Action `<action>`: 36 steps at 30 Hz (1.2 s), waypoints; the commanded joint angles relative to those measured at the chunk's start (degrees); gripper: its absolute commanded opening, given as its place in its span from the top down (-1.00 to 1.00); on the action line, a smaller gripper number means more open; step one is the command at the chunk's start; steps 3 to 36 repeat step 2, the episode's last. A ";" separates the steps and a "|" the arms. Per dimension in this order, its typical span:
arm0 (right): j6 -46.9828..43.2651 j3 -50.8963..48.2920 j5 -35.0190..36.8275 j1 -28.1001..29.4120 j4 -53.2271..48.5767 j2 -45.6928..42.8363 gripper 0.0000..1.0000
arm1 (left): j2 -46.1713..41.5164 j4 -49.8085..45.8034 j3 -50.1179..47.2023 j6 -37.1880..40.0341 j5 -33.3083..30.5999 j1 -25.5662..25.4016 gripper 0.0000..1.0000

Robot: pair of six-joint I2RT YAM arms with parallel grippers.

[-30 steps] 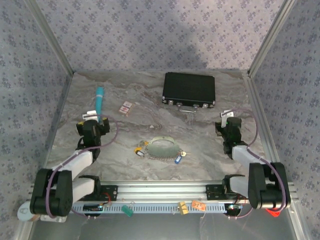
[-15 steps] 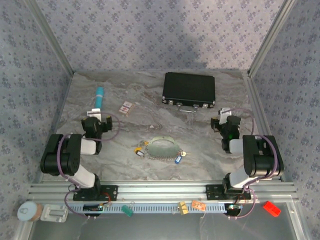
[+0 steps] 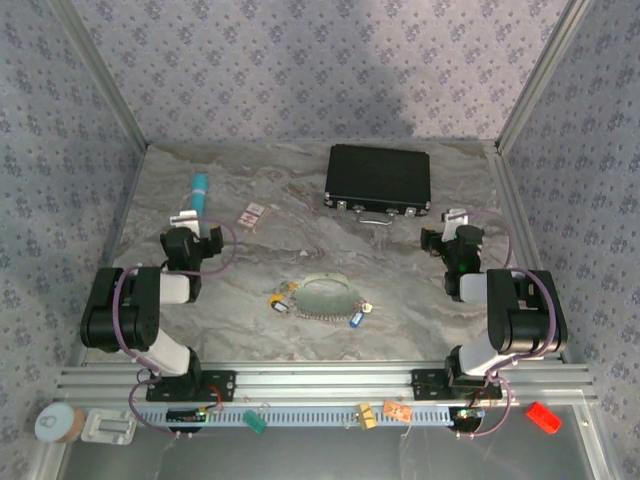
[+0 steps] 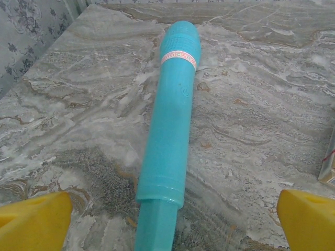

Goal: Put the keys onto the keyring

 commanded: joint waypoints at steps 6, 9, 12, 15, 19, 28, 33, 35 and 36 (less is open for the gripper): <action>0.00 0.51 2.00 0.34 0.17 0.14 -0.98 | -0.35 -0.41 1.49 -0.01 3.71 0.32 -0.99; 0.00 0.51 2.00 0.34 0.17 0.14 -0.98 | -0.35 -0.41 1.49 -0.01 3.71 0.32 -0.99; 0.00 0.51 2.00 0.34 0.17 0.14 -0.98 | -0.35 -0.41 1.49 -0.01 3.71 0.32 -0.99; 0.00 0.51 2.00 0.34 0.17 0.14 -0.98 | -0.35 -0.41 1.49 -0.01 3.71 0.32 -0.99; 0.00 0.51 2.00 0.34 0.17 0.14 -0.98 | -0.35 -0.41 1.49 -0.01 3.71 0.32 -0.99; 0.00 0.51 2.00 0.34 0.17 0.14 -0.98 | -0.35 -0.41 1.49 -0.01 3.71 0.32 -0.99; 0.00 0.51 2.00 0.34 0.17 0.14 -0.98 | -0.35 -0.41 1.49 -0.01 3.71 0.32 -0.99; 0.00 0.51 2.00 0.34 0.17 0.14 -0.98 | -0.35 -0.41 1.49 -0.01 3.71 0.32 -0.99; 0.00 0.51 2.00 0.34 0.17 0.14 -0.98 | -0.35 -0.41 1.49 -0.01 3.71 0.32 -0.99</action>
